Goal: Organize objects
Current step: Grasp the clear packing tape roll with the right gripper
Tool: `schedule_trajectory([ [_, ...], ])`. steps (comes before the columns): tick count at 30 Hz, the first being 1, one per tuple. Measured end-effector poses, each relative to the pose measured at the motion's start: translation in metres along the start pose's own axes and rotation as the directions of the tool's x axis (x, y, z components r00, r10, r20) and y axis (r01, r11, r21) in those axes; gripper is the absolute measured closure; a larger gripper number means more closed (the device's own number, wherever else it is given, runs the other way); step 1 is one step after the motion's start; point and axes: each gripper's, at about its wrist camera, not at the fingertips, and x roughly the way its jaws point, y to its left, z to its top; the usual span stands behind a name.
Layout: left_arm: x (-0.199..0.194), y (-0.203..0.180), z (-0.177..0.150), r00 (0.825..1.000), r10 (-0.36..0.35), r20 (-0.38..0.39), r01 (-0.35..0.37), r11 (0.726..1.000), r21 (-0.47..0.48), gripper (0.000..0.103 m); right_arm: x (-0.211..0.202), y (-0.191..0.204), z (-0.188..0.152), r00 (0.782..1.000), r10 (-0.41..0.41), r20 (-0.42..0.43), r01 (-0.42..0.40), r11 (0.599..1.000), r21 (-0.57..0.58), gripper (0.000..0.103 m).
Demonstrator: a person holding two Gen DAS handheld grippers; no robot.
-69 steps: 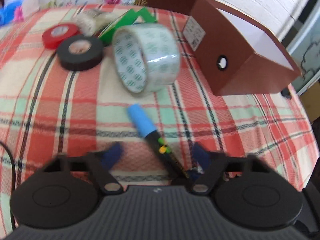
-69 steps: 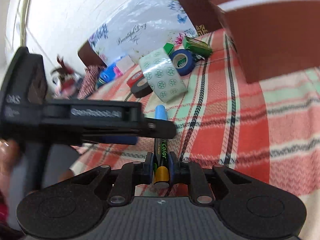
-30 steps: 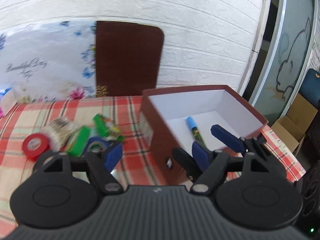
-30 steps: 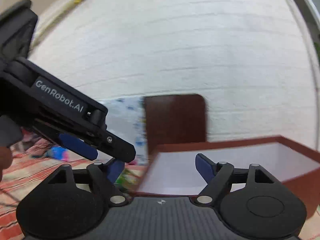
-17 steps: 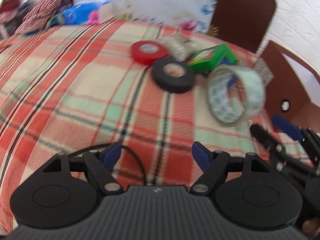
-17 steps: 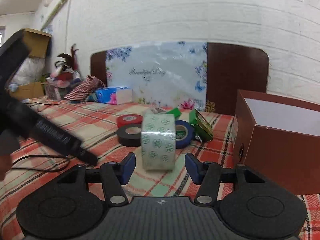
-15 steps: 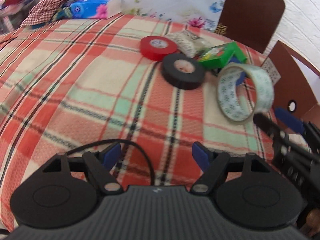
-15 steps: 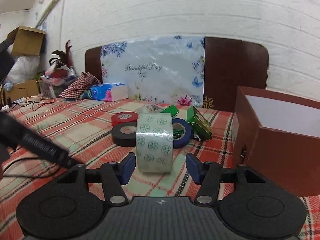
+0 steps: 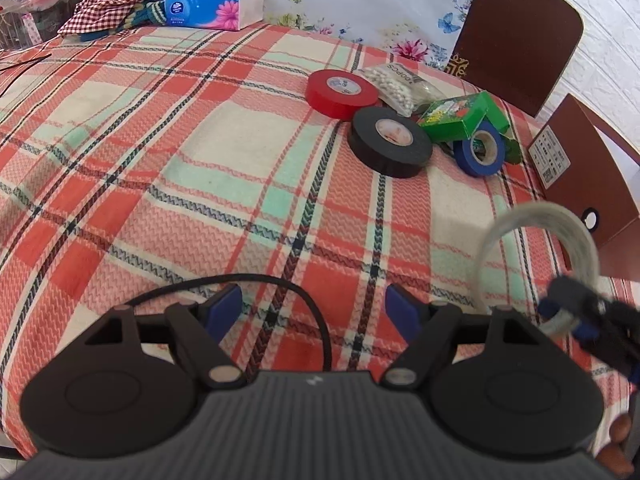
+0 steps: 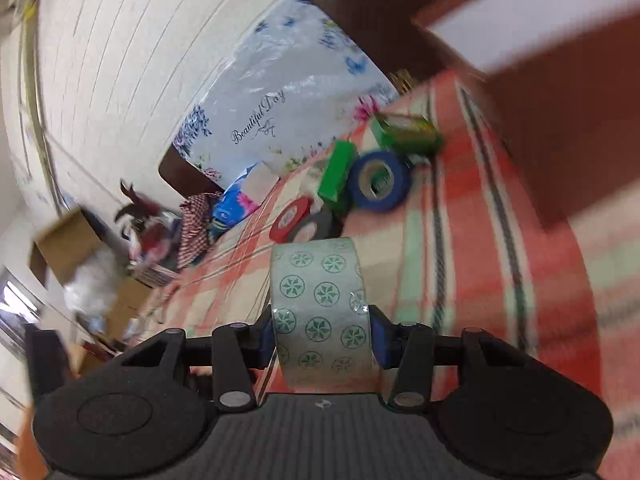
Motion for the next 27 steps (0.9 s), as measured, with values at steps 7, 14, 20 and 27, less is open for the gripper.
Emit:
schedule_trajectory([
  [7,0.004,-0.007,-0.004,1.000,0.007,0.009,-0.007,0.999,0.044,0.022,-0.066,-0.016,-0.038,0.962,-0.230,0.145,0.244,0.966,-0.089,0.031],
  [14,0.004,-0.010,-0.007,1.000,0.026,0.015,-0.027,0.997,0.066,0.021,-0.065,0.003,-0.067,0.942,-0.284,0.179,0.322,0.914,-0.247,0.021],
  [20,0.007,-0.016,-0.009,0.999,0.049,0.016,-0.050,0.995,0.088,0.017,-0.064,0.008,-0.068,0.940,-0.291,0.180,0.333,0.899,-0.286,0.018],
  [27,0.011,-0.021,-0.010,0.998,0.063,0.016,-0.064,0.992,0.108,0.013,-0.062,0.009,-0.068,0.945,-0.274,0.179,0.316,0.906,-0.281,0.015],
])
